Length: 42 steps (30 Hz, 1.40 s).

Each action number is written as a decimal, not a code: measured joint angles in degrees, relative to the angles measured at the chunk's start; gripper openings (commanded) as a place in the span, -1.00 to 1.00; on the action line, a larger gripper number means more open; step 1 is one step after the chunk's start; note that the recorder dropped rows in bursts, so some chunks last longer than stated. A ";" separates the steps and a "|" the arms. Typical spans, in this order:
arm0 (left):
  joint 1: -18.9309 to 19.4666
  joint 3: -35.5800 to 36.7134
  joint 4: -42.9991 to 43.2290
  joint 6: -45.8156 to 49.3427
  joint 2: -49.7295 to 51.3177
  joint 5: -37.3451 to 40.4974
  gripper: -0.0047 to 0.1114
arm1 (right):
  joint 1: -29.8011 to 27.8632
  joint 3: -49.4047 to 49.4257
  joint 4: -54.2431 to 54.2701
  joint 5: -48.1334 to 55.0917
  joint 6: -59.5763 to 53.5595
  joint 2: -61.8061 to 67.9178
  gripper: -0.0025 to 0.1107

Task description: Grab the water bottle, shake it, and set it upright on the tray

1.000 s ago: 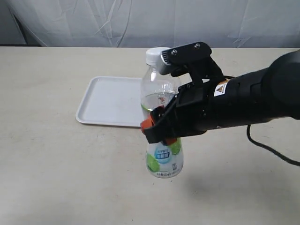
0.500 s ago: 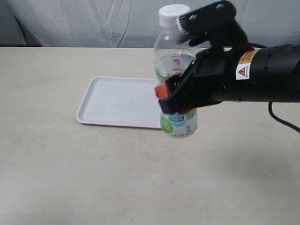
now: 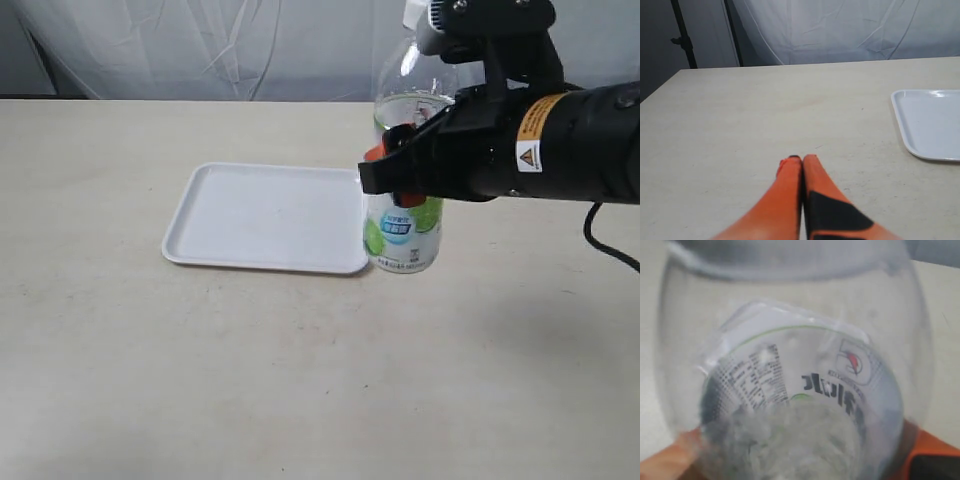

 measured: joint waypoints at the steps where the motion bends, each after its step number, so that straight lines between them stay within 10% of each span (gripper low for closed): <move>1: 0.00 0.00 0.00 0.00 0.00 0.00 -0.92 | -0.60 0.00 -1.33 0.66 2.17 0.41 -0.97; 13: 0.00 0.00 0.00 0.00 0.00 0.00 -0.92 | -1.81 -2.41 0.90 -6.77 -3.33 6.49 -0.97; 19: 0.00 0.00 0.00 0.00 0.00 0.00 -0.92 | -1.81 -11.66 8.47 8.18 -5.83 16.05 -0.97; 42: 0.00 0.00 0.00 0.00 0.00 0.00 -0.92 | -3.30 -26.86 78.77 -3.78 -88.55 35.81 -0.97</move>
